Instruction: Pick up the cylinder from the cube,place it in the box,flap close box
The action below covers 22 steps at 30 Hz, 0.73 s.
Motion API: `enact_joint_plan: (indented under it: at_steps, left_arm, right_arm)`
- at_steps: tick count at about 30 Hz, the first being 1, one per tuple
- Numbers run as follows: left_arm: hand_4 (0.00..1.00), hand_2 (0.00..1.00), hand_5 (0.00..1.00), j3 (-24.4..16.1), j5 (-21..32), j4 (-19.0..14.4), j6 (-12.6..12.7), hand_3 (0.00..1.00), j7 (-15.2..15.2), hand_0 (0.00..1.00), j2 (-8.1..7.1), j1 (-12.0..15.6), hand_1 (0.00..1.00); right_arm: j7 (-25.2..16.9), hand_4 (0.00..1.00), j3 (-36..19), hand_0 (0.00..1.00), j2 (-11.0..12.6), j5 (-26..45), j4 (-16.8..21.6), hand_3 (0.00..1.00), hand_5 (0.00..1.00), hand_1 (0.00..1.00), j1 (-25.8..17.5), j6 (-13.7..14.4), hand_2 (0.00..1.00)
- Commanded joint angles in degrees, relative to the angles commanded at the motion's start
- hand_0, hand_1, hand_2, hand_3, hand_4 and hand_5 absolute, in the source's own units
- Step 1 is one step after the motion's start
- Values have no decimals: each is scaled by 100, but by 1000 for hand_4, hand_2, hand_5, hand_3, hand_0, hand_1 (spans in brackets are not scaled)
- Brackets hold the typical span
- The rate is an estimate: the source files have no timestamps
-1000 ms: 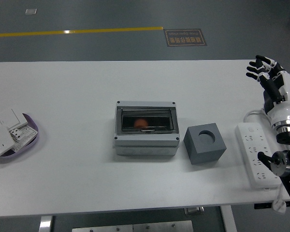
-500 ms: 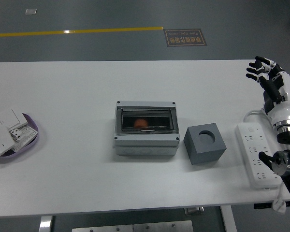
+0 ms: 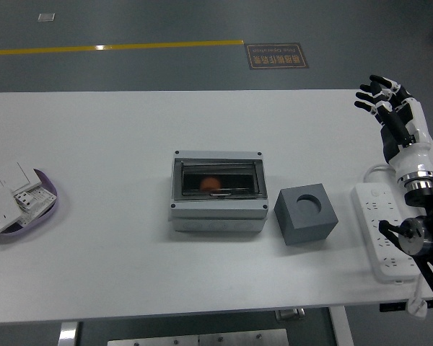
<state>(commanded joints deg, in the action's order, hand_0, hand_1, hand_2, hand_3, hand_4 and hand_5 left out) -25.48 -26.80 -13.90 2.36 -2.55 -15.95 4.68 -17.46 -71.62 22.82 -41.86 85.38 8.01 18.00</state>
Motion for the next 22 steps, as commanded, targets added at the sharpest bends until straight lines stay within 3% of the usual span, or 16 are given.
enact_joint_plan:
  at_steps: [10, 11, 22]
  left_arm:
    - [690, 619, 216, 83, 56, 25, 8, 636, 13, 593, -47, -39, 627]
    - [689, 620, 217, 89, 61, 27, 8, 636, 12, 593, -43, -36, 627]
    - [689, 618, 217, 91, 78, 35, 4, 636, 5, 593, 5, -10, 627]
  right_arm:
    - [23, 702, -43, 657, 27, 1, -4, 646, 387, 633, 8, 29, 612]
    - [25, 732, -36, 654, 24, 2, -10, 642, 463, 631, 17, 29, 610]
    - [20, 726, 26, 651, 37, 14, -21, 640, 455, 633, 39, -12, 608]
